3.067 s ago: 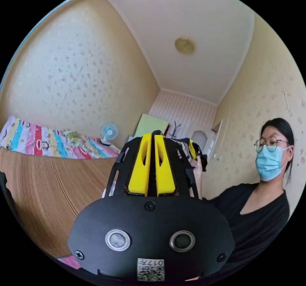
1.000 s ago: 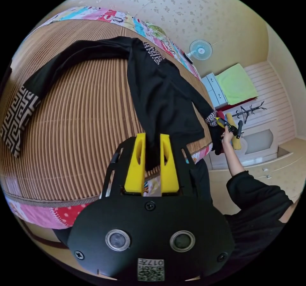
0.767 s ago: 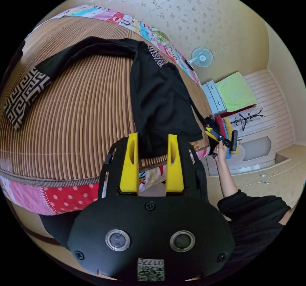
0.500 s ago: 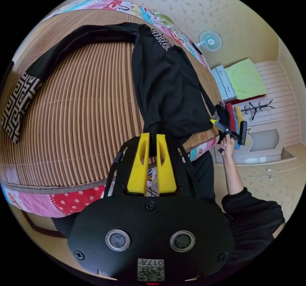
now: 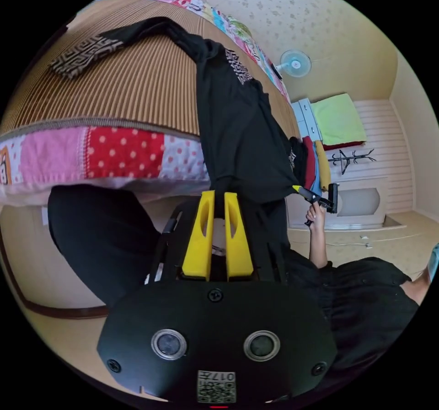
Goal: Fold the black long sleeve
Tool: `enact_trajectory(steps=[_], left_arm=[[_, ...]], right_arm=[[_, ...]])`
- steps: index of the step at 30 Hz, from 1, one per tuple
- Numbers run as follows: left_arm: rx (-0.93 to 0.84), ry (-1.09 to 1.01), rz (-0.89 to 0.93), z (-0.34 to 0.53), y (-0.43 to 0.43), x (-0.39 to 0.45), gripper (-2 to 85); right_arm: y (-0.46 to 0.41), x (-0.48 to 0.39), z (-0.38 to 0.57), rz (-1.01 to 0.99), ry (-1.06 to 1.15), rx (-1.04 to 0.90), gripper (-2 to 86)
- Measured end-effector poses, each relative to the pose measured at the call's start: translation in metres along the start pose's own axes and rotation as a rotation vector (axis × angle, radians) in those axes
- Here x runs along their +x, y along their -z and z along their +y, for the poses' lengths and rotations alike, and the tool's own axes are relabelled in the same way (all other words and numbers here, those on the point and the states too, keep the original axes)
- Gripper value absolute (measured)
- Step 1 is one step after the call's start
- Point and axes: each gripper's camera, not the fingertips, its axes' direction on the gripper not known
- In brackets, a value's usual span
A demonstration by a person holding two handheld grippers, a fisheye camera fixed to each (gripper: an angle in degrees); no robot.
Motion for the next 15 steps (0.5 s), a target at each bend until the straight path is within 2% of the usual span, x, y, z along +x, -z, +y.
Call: enact_trajectory(steps=[2,5,7,15], left_arm=[[0.038,0.024,-0.013,0.006,0.010,-0.009,7.5],[0.205,0.100,-0.046,-0.008,0.057,-0.035,9.9],[0.374,0.146,-0.130,-0.030,0.094,-0.056,9.3],[0.477,0.030,-0.487,-0.117,0.085,-0.069,9.0]], right_arm=[[0.002,0.015,0.011,-0.006,-0.038,0.014,2.0],[0.019,0.029,0.011,-0.080,-0.091,0.054,1.4],[0.034,0.028,0.009,-0.128,-0.079,0.106,1.0],[0.066,-0.017,0.004,-0.210,0.046,0.161,0.4]])
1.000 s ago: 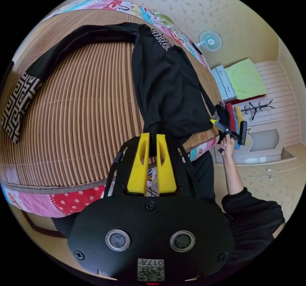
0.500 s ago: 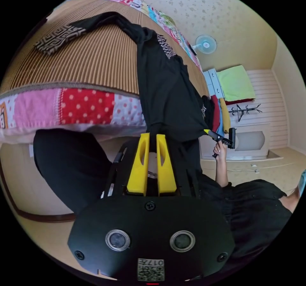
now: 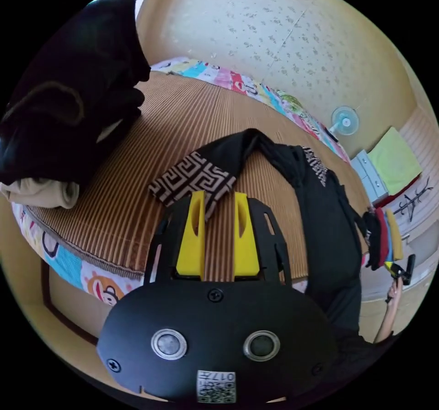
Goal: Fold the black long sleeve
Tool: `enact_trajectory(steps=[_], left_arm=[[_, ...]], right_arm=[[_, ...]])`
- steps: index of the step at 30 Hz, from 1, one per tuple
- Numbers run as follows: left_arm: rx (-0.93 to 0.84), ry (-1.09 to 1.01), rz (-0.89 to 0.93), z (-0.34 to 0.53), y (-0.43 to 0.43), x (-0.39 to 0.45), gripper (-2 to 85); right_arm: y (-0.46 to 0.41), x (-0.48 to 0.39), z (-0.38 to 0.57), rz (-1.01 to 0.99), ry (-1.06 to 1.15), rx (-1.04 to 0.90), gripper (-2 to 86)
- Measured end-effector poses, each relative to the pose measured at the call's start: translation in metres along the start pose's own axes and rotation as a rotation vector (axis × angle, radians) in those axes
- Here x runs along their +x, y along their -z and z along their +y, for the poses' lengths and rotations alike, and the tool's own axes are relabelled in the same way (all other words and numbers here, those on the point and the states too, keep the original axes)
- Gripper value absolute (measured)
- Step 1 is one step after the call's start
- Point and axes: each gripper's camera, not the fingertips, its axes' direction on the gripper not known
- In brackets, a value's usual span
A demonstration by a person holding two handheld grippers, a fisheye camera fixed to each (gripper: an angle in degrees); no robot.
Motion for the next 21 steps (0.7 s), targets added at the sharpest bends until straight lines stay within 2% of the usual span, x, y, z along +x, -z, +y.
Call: enact_trajectory(steps=[2,3,6,8,14,17,19,21], left_arm=[[-0.082,0.029,-0.019,0.000,-0.019,-0.009,5.9],[-0.116,0.011,-0.015,0.004,-0.026,-0.012,1.7],[-0.135,-0.060,-0.001,0.018,-0.012,-0.024,0.0],[-0.119,-0.033,-0.020,0.030,0.012,-0.044,-0.2],[0.028,0.205,-0.041,0.100,0.096,-0.138,1.7],[0.146,0.400,0.056,0.147,0.117,-0.176,5.5],[0.300,0.579,0.176,0.188,0.128,-0.192,8.5],[0.400,0.670,0.272,0.211,0.128,-0.197,11.9]], right_arm=[[-0.002,-0.008,0.000,-0.002,0.002,-0.020,0.4],[-0.002,-0.009,0.001,0.000,0.002,-0.022,0.4],[-0.003,-0.012,0.003,-0.001,0.015,-0.034,0.4],[-0.006,-0.008,0.002,-0.006,0.003,-0.058,0.4],[-0.021,0.002,-0.004,-0.028,-0.028,-0.096,0.4],[-0.035,0.001,-0.011,-0.060,-0.026,-0.126,0.4],[-0.044,-0.004,-0.015,-0.081,-0.011,-0.144,0.5],[-0.050,-0.009,-0.017,-0.093,0.006,-0.160,0.4]])
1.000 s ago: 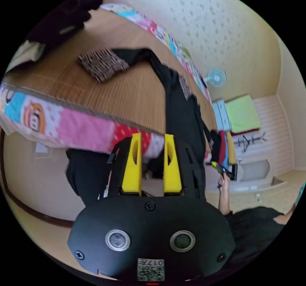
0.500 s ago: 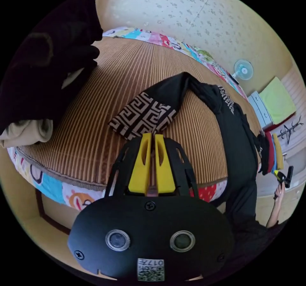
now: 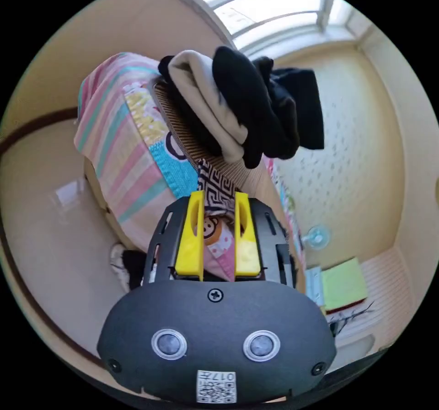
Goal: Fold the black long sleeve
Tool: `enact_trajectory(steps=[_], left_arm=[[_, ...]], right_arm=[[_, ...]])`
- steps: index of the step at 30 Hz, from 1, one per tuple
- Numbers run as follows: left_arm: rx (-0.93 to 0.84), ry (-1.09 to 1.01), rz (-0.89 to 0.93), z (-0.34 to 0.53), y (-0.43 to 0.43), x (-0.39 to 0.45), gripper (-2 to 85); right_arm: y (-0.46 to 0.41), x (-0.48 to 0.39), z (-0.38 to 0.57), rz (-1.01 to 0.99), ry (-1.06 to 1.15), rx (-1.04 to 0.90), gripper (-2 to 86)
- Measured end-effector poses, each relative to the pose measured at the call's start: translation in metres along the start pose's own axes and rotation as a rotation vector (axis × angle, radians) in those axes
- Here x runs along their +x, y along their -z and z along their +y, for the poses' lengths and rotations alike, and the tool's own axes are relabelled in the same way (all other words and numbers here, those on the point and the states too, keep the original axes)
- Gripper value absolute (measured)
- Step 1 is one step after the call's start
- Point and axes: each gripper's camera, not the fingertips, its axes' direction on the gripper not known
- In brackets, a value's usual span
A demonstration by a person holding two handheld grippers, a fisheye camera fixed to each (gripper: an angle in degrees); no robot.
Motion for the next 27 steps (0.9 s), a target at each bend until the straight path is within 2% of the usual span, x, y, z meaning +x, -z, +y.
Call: enact_trajectory(steps=[3,7,9,14,17,21,24,27], left_arm=[[0.037,0.132,0.060,0.013,-0.005,-0.019,13.5],[0.019,0.270,-0.030,0.025,-0.015,-0.035,10.1],[0.021,0.283,-0.037,0.028,-0.011,-0.037,2.5],[0.093,0.135,-0.034,0.030,0.022,0.000,0.7],[0.184,0.010,0.060,0.029,0.047,0.062,0.5],[0.266,-0.271,0.218,0.028,0.043,0.207,0.5],[0.202,-0.504,0.362,0.039,-0.013,0.330,0.9],[0.039,-0.682,0.479,0.085,-0.102,0.440,1.4]], right_arm=[[-0.007,-0.004,-0.005,-0.008,0.021,-0.033,0.5],[-0.004,0.001,-0.007,-0.022,0.022,-0.052,0.5],[0.001,0.007,-0.006,-0.035,0.015,-0.038,0.5],[0.013,0.042,0.001,-0.092,-0.051,-0.004,0.5],[0.017,0.063,0.004,-0.137,-0.082,0.016,0.5],[0.018,0.084,0.004,-0.194,-0.099,0.026,0.5],[0.020,0.096,0.004,-0.232,-0.097,0.028,0.5],[0.027,0.106,0.007,-0.260,-0.100,0.043,0.4]])
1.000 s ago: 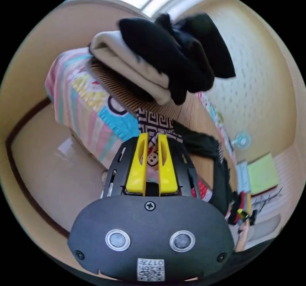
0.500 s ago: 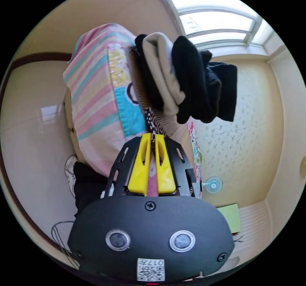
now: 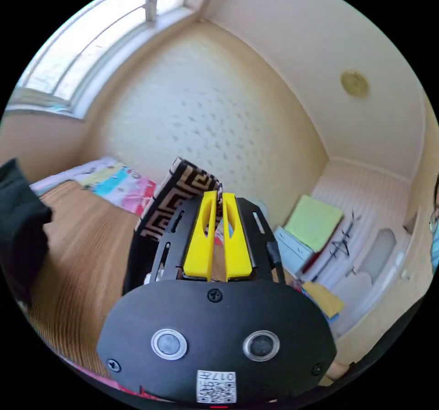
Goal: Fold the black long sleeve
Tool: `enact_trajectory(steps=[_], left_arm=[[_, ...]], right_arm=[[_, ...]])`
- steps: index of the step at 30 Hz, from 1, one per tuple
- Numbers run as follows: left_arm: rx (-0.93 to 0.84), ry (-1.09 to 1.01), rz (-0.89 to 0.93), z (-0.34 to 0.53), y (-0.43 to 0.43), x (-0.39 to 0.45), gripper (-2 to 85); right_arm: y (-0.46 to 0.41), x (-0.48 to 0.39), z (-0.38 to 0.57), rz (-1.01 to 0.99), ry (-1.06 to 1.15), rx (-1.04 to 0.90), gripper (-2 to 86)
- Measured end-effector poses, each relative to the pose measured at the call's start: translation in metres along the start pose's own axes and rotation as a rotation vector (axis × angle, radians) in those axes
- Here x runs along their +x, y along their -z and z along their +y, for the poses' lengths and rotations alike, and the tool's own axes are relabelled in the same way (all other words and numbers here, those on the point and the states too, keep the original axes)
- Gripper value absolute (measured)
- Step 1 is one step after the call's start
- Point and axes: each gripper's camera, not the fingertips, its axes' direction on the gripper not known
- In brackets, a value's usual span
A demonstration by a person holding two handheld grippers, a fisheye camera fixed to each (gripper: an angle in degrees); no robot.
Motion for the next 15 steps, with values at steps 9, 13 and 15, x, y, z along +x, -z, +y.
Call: enact_trajectory(steps=[9,13,15], left_arm=[[-0.582,-0.054,0.300,0.248,-0.295,0.096,8.5],[-0.732,-0.017,0.358,0.328,-0.285,0.086,10.4],[-0.669,-0.023,0.298,0.319,-0.248,0.070,10.1]], right_arm=[[0.030,0.033,0.015,-0.020,-0.045,0.042,0.6],[0.034,0.046,0.015,0.054,-0.075,0.042,0.9],[0.033,0.043,0.007,0.096,-0.058,0.046,1.3]])
